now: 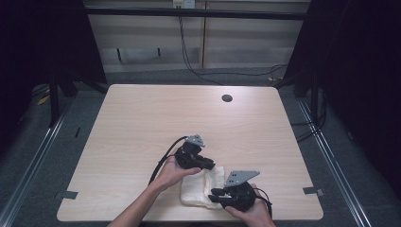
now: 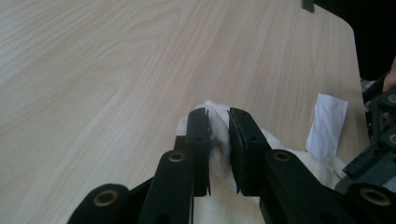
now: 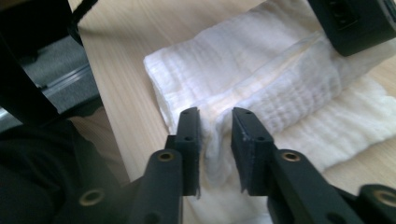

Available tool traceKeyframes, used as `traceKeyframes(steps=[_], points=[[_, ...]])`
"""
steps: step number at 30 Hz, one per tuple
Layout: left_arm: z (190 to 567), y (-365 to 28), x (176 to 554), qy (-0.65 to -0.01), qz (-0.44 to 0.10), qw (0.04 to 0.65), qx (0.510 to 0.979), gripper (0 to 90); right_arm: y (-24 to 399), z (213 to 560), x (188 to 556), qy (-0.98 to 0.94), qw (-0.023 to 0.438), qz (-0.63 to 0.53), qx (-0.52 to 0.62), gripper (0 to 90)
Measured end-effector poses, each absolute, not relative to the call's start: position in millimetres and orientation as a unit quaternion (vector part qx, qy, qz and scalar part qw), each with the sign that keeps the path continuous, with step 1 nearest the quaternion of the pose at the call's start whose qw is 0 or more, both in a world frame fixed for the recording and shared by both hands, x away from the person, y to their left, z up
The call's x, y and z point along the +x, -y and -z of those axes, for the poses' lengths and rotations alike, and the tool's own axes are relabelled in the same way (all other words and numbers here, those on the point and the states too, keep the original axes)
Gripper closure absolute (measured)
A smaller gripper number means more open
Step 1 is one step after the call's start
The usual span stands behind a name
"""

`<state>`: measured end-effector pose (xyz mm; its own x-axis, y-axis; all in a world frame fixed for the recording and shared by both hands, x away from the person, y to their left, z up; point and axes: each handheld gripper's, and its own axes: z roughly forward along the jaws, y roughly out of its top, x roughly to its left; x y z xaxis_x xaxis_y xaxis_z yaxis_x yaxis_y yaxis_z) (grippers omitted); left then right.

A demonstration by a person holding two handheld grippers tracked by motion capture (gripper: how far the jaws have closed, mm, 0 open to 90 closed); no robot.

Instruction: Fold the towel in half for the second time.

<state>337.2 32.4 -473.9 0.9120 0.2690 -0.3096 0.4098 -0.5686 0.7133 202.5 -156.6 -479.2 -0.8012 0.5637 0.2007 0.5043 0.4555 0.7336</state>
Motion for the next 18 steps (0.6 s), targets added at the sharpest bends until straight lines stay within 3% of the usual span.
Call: traceKeyframes(steps=[7,14,18], points=[[473,-25,336,-0.191,0.082,0.432,0.878,75.0,169,478,202,-0.841,0.045,-0.421,0.337,60.8],[475,-18,339,-0.190,0.085,0.428,0.879,68.1,185,480,206,-0.831,0.044,-0.424,0.358,55.6],[476,-16,337,-0.193,0.081,0.434,0.876,65.1,186,477,209,-0.831,0.067,-0.415,0.364,52.8]])
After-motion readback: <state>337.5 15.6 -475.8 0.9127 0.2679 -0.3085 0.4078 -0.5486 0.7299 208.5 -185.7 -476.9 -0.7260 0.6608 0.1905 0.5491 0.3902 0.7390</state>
